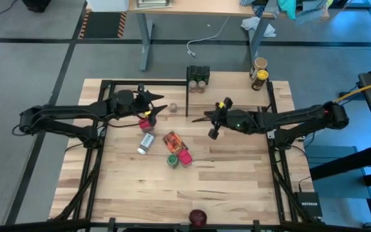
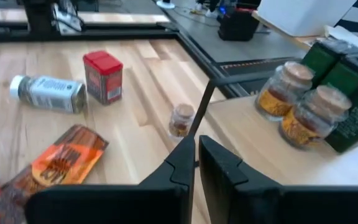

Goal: Shelf spices
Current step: Put the transparent seasoning bottle on the shelf

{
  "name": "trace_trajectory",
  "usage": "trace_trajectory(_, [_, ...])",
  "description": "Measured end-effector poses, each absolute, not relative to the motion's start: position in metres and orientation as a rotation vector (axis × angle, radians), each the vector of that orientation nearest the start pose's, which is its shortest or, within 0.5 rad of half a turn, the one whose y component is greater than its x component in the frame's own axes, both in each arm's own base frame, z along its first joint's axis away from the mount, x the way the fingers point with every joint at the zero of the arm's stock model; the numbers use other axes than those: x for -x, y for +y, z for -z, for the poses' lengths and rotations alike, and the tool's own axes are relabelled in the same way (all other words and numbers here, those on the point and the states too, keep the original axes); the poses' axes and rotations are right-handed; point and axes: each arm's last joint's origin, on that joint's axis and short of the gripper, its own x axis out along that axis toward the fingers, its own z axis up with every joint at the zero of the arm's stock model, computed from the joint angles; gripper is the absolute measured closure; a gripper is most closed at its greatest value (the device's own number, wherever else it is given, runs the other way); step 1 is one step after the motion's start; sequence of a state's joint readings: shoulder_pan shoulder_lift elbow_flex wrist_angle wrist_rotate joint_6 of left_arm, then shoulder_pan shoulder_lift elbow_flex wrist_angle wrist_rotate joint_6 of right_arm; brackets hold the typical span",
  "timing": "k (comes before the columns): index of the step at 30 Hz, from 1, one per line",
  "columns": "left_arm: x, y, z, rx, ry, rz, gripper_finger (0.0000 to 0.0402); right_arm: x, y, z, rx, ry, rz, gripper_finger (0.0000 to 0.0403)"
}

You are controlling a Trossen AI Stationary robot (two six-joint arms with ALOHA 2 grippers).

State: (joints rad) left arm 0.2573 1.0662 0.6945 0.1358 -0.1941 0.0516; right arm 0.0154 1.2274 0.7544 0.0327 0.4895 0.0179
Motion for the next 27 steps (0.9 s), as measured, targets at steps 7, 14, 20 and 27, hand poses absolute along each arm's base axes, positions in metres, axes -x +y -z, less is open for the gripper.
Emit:
trace_trajectory(7, [-0.256, 0.085, -0.257, -0.069, 0.322, -0.467, 0.0194, -0.259, 0.003, -0.252, 0.126, 0.45, 0.472, 0.0375])
trace_trajectory(14, [-0.281, 0.124, -0.241, 0.002, 0.552, -0.537, 0.0194, -0.259, 0.004, -0.251, 0.133, 0.457, 0.486, 0.0375])
trace_trajectory(20, [-0.289, 0.15, -0.203, 0.096, 0.734, -0.546, 0.0194, -0.258, 0.004, -0.249, 0.141, 0.48, 0.486, 0.0375])
trace_trajectory(27, [-0.296, 0.164, -0.173, 0.155, 0.779, -0.492, 0.0194, -0.256, 0.003, -0.247, 0.14, 0.502, 0.488, 0.0375])
